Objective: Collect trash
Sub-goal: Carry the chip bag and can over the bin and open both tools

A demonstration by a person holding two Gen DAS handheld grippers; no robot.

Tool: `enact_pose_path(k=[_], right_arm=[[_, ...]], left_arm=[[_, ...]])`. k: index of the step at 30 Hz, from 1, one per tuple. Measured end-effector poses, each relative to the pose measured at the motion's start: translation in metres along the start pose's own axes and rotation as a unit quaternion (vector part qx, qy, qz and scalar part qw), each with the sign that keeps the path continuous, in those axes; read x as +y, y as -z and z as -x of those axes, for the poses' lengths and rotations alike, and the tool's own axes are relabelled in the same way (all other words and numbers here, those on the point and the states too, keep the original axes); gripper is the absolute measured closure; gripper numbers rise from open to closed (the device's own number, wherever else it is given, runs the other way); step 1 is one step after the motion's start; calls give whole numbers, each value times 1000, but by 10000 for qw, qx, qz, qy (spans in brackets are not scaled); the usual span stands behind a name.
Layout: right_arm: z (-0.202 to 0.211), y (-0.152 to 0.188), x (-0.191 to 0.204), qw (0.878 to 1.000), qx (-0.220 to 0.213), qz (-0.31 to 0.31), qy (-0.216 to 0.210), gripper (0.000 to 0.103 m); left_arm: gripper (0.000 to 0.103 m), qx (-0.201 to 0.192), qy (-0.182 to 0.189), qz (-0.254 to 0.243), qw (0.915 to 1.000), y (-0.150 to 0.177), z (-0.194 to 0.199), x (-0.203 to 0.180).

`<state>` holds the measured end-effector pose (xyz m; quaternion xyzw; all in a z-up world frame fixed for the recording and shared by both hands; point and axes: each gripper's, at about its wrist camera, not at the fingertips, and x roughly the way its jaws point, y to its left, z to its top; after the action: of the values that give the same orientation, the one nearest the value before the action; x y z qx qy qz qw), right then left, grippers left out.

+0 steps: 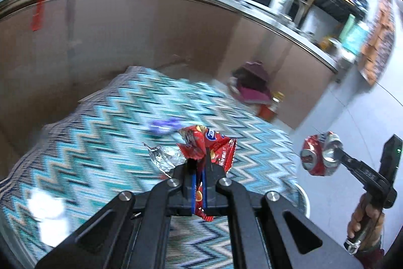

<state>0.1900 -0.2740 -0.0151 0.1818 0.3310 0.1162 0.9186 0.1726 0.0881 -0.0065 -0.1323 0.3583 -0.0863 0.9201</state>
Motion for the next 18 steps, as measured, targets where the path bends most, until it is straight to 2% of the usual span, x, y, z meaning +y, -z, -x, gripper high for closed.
enact_pose_path(k=[4,8,15,18], right_arm=[[31,5,-49,9986,-143,-269,434,91],[45,14,-96,9947,-184,-522,862,91],[44,39,-174,9849,-47,-1019,1396,91],[42,50,-204,9795,17,-1278,1556,91]], left_arm=[[100,222,439,-353,9982,8,-22,-65],[100,503,820,-773,9924,19,-52,-137],[100,1181,1400,-1351,9738,53,-126,-258],[100,1429,1513,-1525,9661,70,-156,-296]])
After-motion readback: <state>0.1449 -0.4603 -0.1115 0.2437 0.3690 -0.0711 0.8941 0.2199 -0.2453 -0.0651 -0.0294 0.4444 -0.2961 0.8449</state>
